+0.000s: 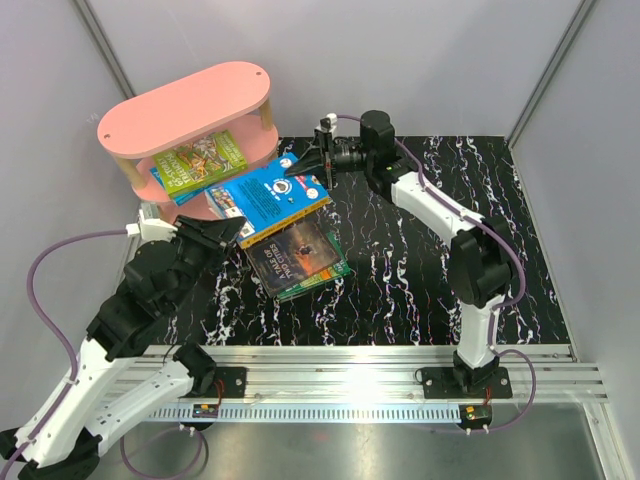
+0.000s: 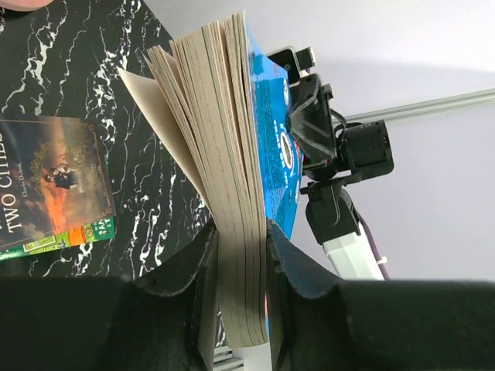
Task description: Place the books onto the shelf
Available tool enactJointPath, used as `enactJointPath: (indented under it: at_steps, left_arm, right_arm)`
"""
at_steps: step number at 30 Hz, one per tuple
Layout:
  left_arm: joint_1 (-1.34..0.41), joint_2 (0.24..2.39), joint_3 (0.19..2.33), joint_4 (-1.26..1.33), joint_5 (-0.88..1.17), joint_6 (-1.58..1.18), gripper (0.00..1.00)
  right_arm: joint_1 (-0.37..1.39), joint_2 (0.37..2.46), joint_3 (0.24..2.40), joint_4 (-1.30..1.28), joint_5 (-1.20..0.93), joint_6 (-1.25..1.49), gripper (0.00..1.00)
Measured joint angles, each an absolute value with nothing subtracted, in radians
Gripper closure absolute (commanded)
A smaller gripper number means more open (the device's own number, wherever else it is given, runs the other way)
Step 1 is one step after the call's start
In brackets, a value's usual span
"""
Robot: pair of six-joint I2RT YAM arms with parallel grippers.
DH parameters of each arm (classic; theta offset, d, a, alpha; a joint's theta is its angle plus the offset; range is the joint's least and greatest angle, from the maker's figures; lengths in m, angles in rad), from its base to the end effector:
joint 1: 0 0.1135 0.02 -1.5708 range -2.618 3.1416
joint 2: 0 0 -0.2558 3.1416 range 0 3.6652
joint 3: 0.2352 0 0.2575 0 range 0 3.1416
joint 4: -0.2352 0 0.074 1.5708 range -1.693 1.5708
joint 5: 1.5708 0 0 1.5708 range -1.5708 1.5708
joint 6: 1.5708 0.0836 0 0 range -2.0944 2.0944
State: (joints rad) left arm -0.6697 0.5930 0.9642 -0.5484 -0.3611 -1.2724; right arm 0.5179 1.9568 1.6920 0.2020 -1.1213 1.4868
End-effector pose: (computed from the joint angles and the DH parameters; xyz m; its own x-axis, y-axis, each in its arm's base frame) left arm 0.1511 -0.0819 0.3764 -0.3351 -0.8752 -0.3489 -0.0415 0.3837 -0.9225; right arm 0.3831 0.3049 0.3359 -0.9972 -0.0698 -0.0274 -0.0292 0.0253 0.9993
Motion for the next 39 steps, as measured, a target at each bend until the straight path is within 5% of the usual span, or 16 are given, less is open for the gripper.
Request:
enactJointPath:
  at_steps: [4,15,29,39]
  left_arm:
    - [-0.684,0.584,0.966,-0.567,-0.345,-1.237,1.0]
    - [-0.697,0.556,0.966,-0.643,-0.344,-1.194,1.0]
    - [-0.698,0.678,0.962,-0.663,-0.377,-1.148,1.0]
    - [-0.698,0.76,0.979,-0.574,-0.343,-1.142,1.0]
  right_arm:
    - [0.503,1.969,1.692,0.287,-1.068,1.605,0.0]
    - [0.443,1.928,1.576,0.399,-1.016,1.696,0.0]
    - [0.426,1.536,1.226,-0.202,-0.873,1.327,0.0]
    - [0.593,1.528,1.218,-0.25,-0.821,1.368,0.0]
